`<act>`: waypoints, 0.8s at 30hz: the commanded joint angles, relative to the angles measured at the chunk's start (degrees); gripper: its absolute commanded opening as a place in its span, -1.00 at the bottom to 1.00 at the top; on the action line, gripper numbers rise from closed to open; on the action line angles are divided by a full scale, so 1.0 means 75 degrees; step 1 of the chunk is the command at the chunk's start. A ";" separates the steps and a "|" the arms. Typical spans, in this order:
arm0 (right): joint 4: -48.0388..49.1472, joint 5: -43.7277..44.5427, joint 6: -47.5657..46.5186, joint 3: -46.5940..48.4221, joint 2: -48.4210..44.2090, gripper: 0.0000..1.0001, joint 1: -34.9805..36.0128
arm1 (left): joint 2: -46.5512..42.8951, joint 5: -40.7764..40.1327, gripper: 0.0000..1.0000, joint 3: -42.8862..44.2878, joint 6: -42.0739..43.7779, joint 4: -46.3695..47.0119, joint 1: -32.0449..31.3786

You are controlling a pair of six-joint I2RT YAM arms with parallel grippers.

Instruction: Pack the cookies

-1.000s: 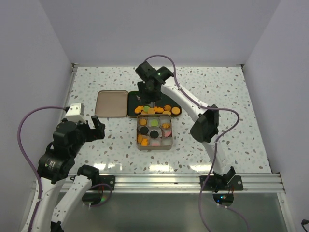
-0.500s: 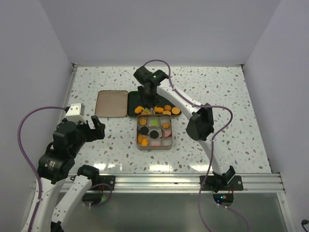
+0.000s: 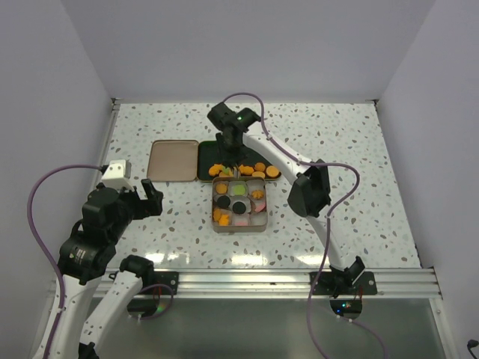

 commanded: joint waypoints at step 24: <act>0.0590 -0.1198 0.0759 -0.6281 -0.7175 -0.47 -0.0537 | 0.0091 0.0133 0.80 0.0000 0.0148 0.0320 -0.0057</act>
